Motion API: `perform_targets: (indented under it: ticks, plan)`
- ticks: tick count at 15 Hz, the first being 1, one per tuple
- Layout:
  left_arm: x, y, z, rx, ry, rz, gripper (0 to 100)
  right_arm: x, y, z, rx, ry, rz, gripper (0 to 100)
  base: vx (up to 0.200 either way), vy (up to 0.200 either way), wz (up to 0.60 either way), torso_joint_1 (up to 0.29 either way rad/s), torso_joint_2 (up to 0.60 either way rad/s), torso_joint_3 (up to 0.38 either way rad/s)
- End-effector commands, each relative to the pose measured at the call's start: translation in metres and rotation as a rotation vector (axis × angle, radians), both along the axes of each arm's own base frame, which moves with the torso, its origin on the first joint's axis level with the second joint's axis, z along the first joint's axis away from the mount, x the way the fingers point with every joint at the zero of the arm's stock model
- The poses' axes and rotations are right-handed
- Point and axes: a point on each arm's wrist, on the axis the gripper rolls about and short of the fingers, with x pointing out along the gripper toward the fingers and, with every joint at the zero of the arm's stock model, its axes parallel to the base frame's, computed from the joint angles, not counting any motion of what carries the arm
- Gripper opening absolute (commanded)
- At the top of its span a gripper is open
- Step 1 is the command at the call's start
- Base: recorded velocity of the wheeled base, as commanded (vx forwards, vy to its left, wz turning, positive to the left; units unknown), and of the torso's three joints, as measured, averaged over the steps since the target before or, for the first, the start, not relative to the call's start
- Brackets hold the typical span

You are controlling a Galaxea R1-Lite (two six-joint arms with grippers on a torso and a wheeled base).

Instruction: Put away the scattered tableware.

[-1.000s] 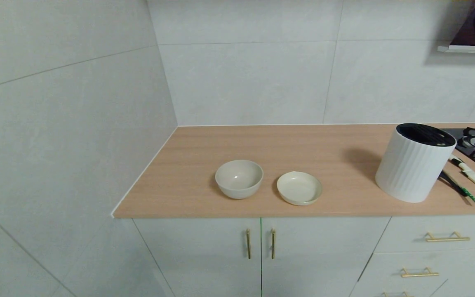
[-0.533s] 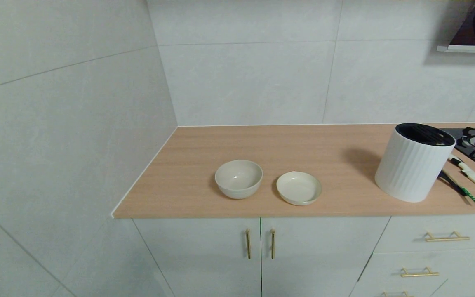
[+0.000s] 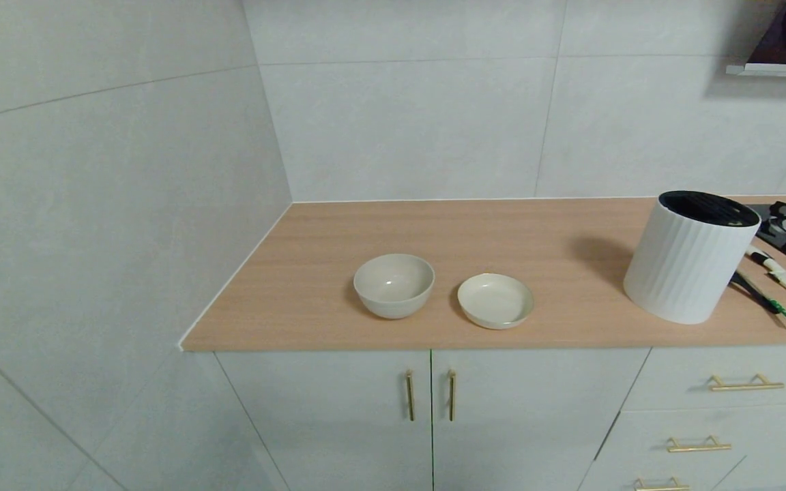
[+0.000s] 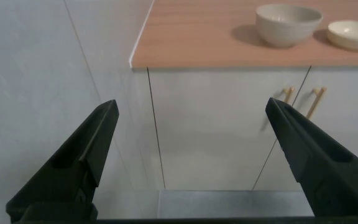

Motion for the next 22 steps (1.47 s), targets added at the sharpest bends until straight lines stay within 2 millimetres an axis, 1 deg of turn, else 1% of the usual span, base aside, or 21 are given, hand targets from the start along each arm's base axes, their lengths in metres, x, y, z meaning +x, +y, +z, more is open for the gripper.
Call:
perform_targets:
  ticks: [1,13,22]
  plan:
    - [0.0,0.0,0.0,0.0,0.0,0.001,100,0.0001,0.0,0.0001,0.0,0.001,0.0,100,0.0,0.0,0.0,-0.242,0.55,0.271]
    - [0.0,0.0,0.0,0.0,0.0,0.001,100,0.0001,0.0,0.0001,0.0,0.001,0.0,100,0.0,0.0,0.0,-0.225,0.52,0.292]
    - [0.0,0.0,0.0,0.0,0.0,0.001,100,0.0001,0.0,0.0001,0.0,0.001,0.0,100,0.0,0.0,0.0,-0.175,0.48,0.295]
